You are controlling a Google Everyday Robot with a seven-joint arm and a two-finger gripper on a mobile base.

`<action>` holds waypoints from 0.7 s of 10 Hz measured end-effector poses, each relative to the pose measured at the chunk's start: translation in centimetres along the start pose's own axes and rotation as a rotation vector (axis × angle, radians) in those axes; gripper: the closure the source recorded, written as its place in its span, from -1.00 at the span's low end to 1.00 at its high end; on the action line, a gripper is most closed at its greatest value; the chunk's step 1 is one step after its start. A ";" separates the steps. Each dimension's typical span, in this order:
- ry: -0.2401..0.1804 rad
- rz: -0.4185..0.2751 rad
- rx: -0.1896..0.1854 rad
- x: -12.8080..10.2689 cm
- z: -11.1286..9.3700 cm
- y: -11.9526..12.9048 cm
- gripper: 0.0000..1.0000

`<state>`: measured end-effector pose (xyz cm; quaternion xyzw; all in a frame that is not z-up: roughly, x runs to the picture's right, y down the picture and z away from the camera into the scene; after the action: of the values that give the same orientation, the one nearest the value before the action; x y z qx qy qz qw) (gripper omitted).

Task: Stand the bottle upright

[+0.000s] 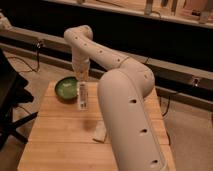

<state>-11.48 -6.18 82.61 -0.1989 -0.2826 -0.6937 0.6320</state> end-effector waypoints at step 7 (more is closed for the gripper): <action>0.117 -0.013 -0.027 -0.8 -0.6 0.7 0.89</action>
<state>-10.59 -5.98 81.73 -0.1648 -0.2369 -0.7119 0.6402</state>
